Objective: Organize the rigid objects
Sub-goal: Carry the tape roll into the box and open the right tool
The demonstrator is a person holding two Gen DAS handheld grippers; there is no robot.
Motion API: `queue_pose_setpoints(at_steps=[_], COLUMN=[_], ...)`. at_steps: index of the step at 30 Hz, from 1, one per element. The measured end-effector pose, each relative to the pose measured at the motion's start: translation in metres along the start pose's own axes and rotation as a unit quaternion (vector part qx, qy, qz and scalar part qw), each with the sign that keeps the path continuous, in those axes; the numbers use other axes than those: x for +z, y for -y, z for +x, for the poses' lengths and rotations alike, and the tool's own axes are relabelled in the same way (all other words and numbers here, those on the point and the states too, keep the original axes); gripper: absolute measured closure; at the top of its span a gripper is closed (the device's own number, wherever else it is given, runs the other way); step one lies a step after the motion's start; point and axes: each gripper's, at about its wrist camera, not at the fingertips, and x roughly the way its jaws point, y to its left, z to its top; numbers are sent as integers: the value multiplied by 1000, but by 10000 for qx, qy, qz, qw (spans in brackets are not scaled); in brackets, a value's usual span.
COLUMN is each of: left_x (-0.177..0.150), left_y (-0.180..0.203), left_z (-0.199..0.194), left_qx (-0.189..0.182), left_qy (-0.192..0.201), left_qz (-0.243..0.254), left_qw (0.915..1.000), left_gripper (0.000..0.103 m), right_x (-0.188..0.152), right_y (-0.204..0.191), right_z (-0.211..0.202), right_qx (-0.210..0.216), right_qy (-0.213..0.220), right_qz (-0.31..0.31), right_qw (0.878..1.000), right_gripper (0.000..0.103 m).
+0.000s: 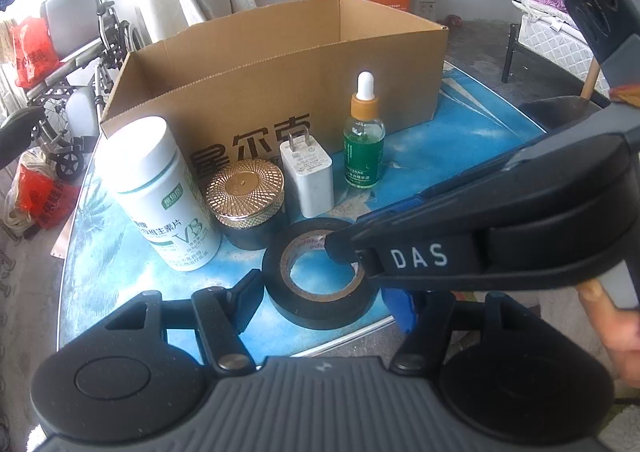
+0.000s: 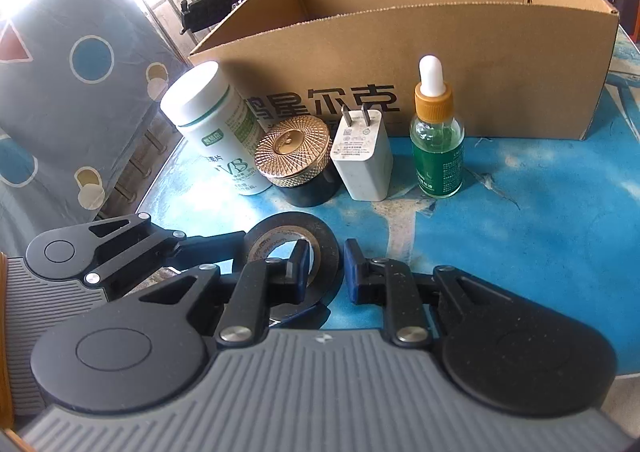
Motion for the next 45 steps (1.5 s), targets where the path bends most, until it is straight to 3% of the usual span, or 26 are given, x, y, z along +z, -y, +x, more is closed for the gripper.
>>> queue_pose_setpoints(at_steps=[9, 14, 18, 23, 31, 38, 45], left_x=[41, 85, 129, 185, 240, 254, 253], left_y=[-2, -9, -22, -55, -106, -141, -152], left_z=[-54, -72, -70, -35, 67, 160, 215], left_qx=[425, 627, 650, 340, -114, -332, -123], left_qy=[787, 1144, 1200, 670, -644, -1593, -1994], left_qz=[148, 243, 217, 14, -147, -465, -400], left_qw=[9959, 9912, 9904, 9972, 9978, 9856, 9790], left_gripper=[37, 37, 37, 37, 37, 37, 37], right_x=[28, 71, 120, 198, 284, 305, 311], right_y=[-26, -30, -23, 0, 53, 94, 110], right_z=[-62, -94, -112, -96, 3, 100, 182], right_qx=[34, 113, 247, 450, 560, 618, 612], right_qy=[977, 1371, 1379, 791, -520, -1450, -1848], right_qz=[-603, -921, -1030, -882, -268, 377, 565], right_qw=[9934, 9862, 9848, 9919, 9967, 9868, 9792], right_gripper=[86, 86, 85, 84, 83, 83, 81])
